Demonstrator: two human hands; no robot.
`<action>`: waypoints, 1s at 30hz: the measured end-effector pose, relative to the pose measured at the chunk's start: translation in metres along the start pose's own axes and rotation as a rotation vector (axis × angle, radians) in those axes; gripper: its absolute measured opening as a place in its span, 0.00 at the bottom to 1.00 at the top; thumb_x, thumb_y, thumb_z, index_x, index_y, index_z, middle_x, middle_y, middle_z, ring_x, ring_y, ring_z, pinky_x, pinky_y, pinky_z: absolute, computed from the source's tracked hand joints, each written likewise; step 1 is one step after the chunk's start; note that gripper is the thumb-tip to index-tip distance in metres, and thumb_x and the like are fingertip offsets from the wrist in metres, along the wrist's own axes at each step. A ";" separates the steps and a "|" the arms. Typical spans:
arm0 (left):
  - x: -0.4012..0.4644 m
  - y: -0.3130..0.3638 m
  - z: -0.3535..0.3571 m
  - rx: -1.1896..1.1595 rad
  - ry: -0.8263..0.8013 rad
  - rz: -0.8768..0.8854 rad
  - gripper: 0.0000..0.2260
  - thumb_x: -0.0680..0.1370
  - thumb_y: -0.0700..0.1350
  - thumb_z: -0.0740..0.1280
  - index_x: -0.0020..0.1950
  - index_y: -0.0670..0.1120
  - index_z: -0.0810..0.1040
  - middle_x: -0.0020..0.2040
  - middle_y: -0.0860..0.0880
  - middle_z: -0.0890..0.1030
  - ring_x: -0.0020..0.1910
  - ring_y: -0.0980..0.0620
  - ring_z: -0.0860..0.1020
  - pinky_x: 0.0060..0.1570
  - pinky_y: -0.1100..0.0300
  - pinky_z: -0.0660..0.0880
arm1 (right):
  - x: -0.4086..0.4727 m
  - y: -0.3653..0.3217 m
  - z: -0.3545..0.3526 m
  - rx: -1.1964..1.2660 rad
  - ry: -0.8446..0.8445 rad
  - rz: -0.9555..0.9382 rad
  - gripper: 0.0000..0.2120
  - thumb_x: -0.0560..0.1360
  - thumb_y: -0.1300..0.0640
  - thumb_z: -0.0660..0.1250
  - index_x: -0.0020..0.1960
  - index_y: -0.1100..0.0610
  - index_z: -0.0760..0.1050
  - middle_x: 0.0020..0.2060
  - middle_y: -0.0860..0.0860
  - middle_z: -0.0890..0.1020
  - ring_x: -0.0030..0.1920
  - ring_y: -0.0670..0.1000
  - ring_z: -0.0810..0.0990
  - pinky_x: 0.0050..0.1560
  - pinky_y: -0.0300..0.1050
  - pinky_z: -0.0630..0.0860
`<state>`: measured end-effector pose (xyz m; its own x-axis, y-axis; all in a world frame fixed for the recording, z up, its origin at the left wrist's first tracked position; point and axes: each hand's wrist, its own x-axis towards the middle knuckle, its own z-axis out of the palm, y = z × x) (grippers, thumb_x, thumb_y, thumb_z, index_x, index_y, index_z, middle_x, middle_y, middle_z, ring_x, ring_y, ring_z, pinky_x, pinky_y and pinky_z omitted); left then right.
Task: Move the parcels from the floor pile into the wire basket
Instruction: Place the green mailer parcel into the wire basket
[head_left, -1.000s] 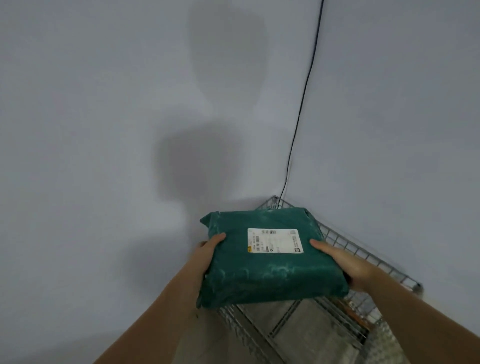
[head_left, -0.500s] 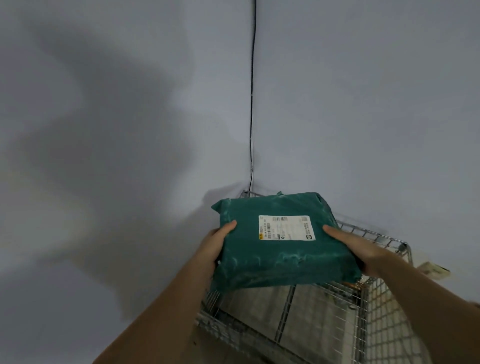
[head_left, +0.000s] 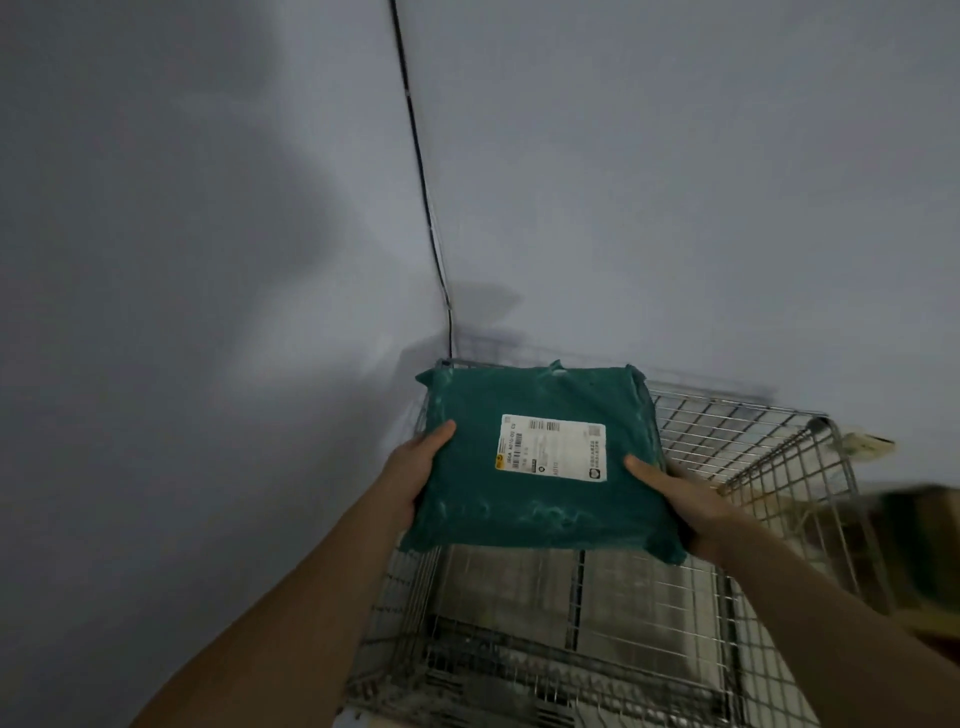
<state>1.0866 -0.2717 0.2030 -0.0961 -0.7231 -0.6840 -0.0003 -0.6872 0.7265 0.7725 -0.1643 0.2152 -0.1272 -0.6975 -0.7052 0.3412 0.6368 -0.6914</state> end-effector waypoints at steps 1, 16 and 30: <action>0.022 -0.005 0.000 0.025 0.000 -0.014 0.24 0.75 0.59 0.76 0.66 0.48 0.82 0.54 0.43 0.88 0.52 0.40 0.87 0.58 0.41 0.82 | 0.014 0.013 0.003 0.031 0.045 0.027 0.41 0.60 0.47 0.85 0.69 0.55 0.75 0.55 0.58 0.87 0.51 0.60 0.88 0.41 0.52 0.86; 0.288 -0.278 0.025 0.243 0.341 -0.116 0.41 0.72 0.60 0.78 0.80 0.50 0.64 0.74 0.49 0.72 0.73 0.43 0.71 0.71 0.42 0.70 | 0.302 0.292 0.053 0.586 0.425 0.212 0.33 0.68 0.58 0.77 0.72 0.51 0.73 0.59 0.56 0.86 0.57 0.62 0.85 0.55 0.61 0.83; 0.425 -0.341 -0.017 -0.150 -0.113 -0.304 0.24 0.69 0.47 0.78 0.65 0.46 0.82 0.57 0.42 0.87 0.54 0.41 0.86 0.54 0.47 0.80 | 0.427 0.389 -0.043 0.179 0.140 0.381 0.35 0.74 0.36 0.70 0.79 0.41 0.64 0.75 0.57 0.73 0.67 0.60 0.79 0.57 0.61 0.82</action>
<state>1.0628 -0.3454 -0.3363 -0.2238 -0.4776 -0.8496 0.0996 -0.8784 0.4675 0.8111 -0.1998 -0.3617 -0.0816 -0.3647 -0.9275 0.5428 0.7642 -0.3483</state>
